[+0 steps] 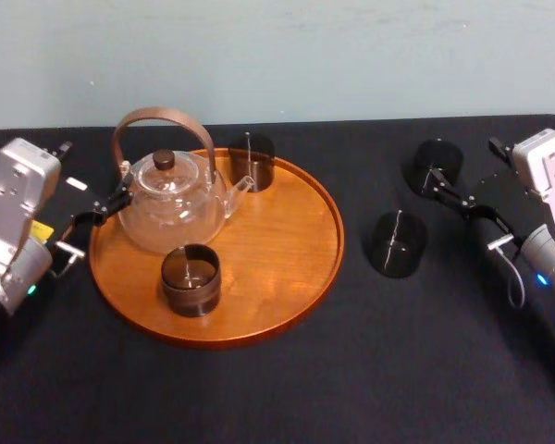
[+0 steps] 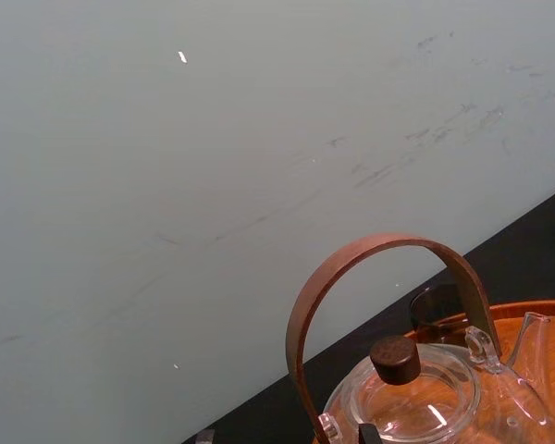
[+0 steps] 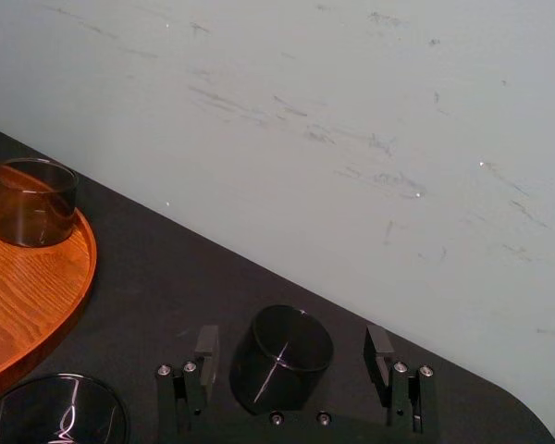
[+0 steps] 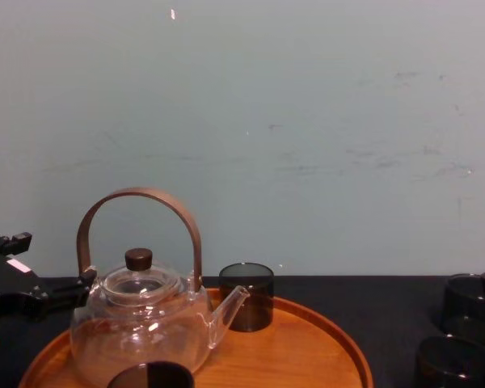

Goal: Pick up the glass from the table and place it on the tray.

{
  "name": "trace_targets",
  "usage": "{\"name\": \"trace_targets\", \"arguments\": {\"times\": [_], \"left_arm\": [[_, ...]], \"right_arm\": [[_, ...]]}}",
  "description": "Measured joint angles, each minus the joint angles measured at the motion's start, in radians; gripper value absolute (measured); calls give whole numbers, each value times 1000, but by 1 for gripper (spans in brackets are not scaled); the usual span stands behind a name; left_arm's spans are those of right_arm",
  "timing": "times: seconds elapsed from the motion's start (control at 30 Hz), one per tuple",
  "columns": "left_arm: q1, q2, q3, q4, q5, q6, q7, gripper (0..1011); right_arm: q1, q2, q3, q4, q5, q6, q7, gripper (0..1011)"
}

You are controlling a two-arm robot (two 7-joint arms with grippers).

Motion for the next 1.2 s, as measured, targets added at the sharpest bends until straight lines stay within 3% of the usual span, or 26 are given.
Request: {"name": "trace_targets", "arguments": {"times": [0.4, 0.6, 1.0, 1.2], "left_arm": [[0, 0, 0, 0, 0, 0, 0, 1010], [0, 0, 0, 0, 0, 0, 0, 1010], [0, 0, 0, 0, 0, 0, 0, 1009], [0, 0, 0, 0, 0, 0, 0, 1010]], "right_arm": [[1, -1, 1, 3, 1, 0, 7, 1002], [-20, 5, 17, -7, 22, -4, 63, 1002], [-157, 84, 50, -176, 13, 28, 105, 1002], [-209, 105, 64, -235, 9, 28, 115, 1002]]}}
